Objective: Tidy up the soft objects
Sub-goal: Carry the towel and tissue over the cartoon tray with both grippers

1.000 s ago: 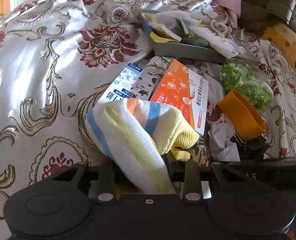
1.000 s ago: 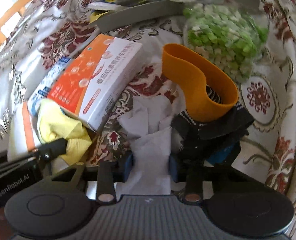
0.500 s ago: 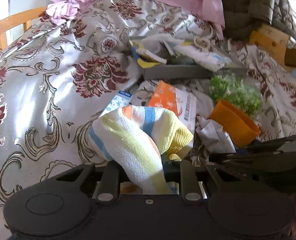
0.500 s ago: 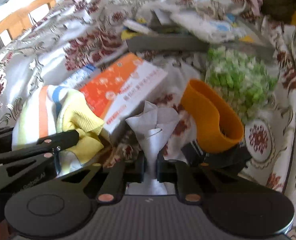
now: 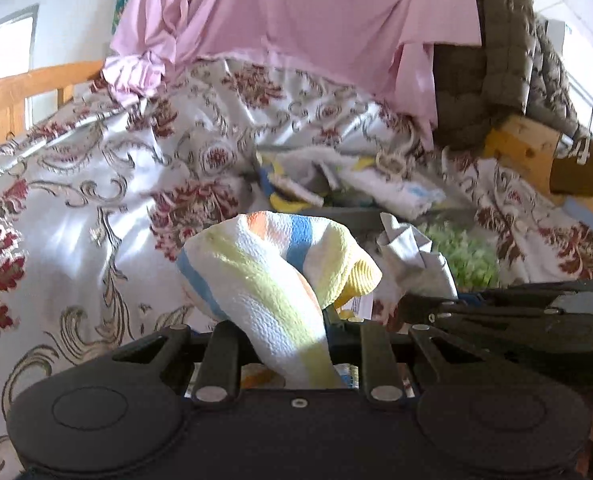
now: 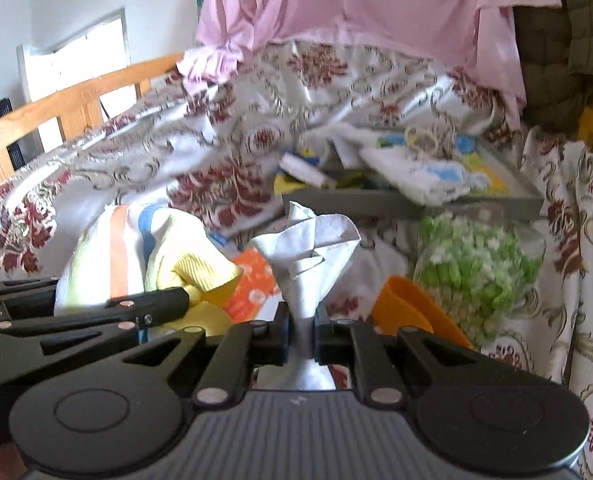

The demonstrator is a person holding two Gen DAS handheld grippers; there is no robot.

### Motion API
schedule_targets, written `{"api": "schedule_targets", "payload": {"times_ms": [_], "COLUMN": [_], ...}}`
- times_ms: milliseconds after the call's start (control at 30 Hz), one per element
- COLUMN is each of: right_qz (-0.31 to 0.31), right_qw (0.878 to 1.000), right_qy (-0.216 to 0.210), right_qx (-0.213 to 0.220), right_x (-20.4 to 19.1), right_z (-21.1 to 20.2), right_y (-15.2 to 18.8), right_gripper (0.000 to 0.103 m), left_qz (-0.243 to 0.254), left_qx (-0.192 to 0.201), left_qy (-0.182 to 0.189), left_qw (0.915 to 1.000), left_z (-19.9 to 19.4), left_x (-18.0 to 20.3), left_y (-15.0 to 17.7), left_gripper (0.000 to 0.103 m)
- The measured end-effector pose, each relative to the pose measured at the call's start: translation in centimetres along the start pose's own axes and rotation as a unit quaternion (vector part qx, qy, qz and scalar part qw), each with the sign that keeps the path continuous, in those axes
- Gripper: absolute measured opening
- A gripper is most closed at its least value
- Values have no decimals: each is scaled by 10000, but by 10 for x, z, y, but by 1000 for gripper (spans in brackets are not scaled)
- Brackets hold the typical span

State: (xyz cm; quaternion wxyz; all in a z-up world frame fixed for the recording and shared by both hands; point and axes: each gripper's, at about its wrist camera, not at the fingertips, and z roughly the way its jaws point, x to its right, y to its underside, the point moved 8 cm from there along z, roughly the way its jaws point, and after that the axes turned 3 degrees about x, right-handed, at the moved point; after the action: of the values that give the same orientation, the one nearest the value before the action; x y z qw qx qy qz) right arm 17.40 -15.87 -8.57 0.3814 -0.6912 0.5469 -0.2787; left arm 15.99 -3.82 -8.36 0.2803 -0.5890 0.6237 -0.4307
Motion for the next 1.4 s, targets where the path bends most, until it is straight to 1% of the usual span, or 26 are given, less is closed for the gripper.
{"api": "schedule_targets", "payload": {"times_ms": [67, 233, 333, 400, 533, 667, 833, 1000, 1133, 1300, 1400], "right_qz": [24, 143, 196, 255, 474, 673, 1010, 1342, 1919, 2344, 2589], "right_qw": [10000, 9995, 9989, 9981, 9954, 9914, 9848, 9770, 9663, 9569, 9502], "right_qy": [12, 53, 76, 135, 189, 303, 425, 558, 688, 663, 668], "right_qx": [79, 262, 410, 543, 809, 1085, 1349, 1557, 1574, 1584, 1604], "right_x": [1, 6, 11, 16, 30, 51, 89, 132, 174, 212, 229], "right_z": [-2, -7, -9, -11, -14, -8, 18, 46, 67, 89, 101], "right_y": [-3, -9, -14, -20, -34, -55, -86, -110, -116, -125, -126], "right_gripper": [12, 12, 12, 12, 12, 12, 12, 12, 12, 12, 13], "left_qz": [-36, -68, -58, 52, 78, 24, 72, 81, 94, 37, -116], "left_qx": [115, 219, 273, 333, 485, 574, 616, 532, 418, 51, -213], "left_qy": [-7, -41, 77, 152, 214, 229, 313, 549, 726, 830, 841], "left_qw": [9999, 9997, 9996, 9993, 9986, 9981, 9976, 9970, 9964, 9965, 9962], "left_z": [-3, -4, 0, 3, 13, 36, 72, 113, 149, 200, 228], "left_x": [0, -2, 0, 4, 12, 18, 30, 50, 71, 91, 98], "left_y": [-4, -8, -16, -24, -45, -74, -113, -147, -166, -178, -180], "left_gripper": [23, 23, 23, 23, 23, 23, 23, 23, 23, 23, 23]}}
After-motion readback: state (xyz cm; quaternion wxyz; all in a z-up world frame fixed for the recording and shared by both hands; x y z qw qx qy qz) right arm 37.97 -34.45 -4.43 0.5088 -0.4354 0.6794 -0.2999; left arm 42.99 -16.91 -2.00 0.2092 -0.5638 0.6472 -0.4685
